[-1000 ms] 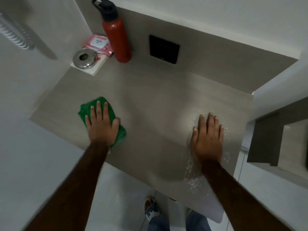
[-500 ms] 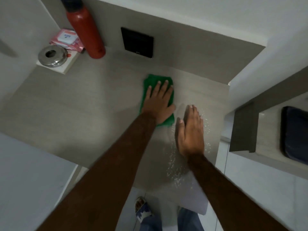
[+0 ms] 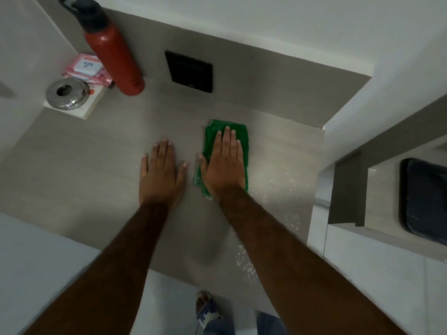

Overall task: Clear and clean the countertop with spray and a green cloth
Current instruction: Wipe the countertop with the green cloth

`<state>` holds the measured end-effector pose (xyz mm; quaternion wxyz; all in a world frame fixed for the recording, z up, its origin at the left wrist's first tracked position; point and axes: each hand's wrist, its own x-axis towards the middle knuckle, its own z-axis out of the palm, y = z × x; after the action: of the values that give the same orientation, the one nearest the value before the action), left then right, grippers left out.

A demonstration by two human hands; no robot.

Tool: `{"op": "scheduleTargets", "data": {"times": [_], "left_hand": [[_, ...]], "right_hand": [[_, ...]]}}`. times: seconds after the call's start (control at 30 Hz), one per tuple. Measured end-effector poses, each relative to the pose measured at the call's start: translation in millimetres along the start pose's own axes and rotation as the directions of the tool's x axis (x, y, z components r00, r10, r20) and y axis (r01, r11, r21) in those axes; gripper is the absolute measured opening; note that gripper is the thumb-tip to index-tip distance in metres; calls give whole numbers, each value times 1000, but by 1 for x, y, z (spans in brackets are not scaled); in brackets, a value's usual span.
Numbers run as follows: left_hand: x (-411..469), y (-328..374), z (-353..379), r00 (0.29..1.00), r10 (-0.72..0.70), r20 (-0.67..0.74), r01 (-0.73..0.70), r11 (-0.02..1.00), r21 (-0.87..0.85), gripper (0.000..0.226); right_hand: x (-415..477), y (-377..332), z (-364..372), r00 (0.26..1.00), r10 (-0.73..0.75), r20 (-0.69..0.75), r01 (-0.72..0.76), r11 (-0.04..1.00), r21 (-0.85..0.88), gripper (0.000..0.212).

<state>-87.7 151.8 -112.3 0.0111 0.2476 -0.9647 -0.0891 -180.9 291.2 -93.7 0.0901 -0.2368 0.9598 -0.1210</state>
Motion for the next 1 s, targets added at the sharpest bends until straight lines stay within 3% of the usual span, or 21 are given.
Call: {"op": "scheduleTargets", "data": {"times": [0.17,0.47,0.6,0.73,0.83,1.0], "left_hand": [[-1,1,-4,1000,14,-10,-14,1000,-17,72],[-2,1,-2,999,15,-50,-15,1000,3,71],[-2,3,0,998,18,-55,-17,1000,12,70],[-1,3,0,999,20,-40,-19,999,26,71],[-3,8,-2,999,-19,-28,19,1000,4,73],[-26,21,5,996,-70,-52,70,997,12,68]], "right_hand": [[12,28,-12,998,-57,24,58,996,-73,77],[29,85,-27,1000,-2,-3,1,990,-144,74],[-37,71,-23,998,-13,68,23,990,-140,76],[-152,47,-5,982,-120,144,129,990,-58,87],[-227,46,11,969,-188,158,201,977,-72,80],[-239,67,15,954,-258,156,275,956,-100,68]]}}
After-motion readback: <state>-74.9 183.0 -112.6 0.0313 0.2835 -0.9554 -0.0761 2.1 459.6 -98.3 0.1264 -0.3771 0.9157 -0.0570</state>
